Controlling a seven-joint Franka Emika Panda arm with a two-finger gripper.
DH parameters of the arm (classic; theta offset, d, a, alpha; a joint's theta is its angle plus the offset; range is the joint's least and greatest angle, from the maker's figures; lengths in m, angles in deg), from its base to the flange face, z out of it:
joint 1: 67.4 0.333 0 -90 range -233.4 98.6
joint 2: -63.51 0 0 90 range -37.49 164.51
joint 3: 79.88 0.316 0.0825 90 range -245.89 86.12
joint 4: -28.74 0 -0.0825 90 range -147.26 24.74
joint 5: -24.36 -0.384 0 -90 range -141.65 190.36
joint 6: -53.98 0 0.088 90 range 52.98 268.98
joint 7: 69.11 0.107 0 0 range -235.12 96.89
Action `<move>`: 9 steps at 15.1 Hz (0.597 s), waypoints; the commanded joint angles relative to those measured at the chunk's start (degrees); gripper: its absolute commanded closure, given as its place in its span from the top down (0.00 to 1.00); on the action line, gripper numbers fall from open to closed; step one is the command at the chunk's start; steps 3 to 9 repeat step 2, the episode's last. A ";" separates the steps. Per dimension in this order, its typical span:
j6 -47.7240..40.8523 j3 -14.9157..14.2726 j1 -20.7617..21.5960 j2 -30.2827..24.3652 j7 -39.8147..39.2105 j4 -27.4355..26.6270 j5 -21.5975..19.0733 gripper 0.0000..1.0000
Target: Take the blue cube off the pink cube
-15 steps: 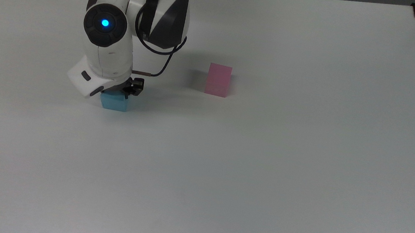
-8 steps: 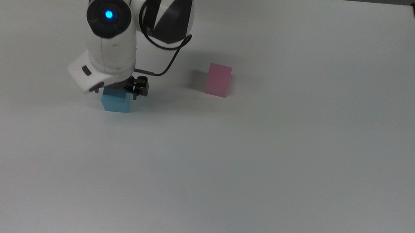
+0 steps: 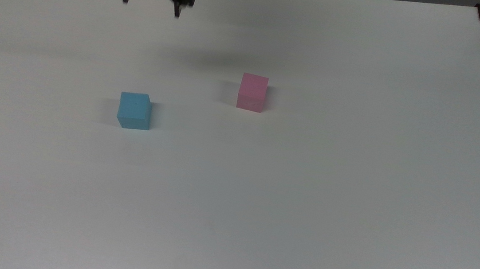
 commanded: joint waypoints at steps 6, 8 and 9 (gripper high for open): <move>-3.01 1.95 -1.23 -4.94 1.57 -3.58 1.04 1.00; -3.01 1.95 -1.23 -4.94 1.57 -3.58 1.04 1.00; -3.01 1.95 -1.23 -4.94 1.57 -3.58 1.04 1.00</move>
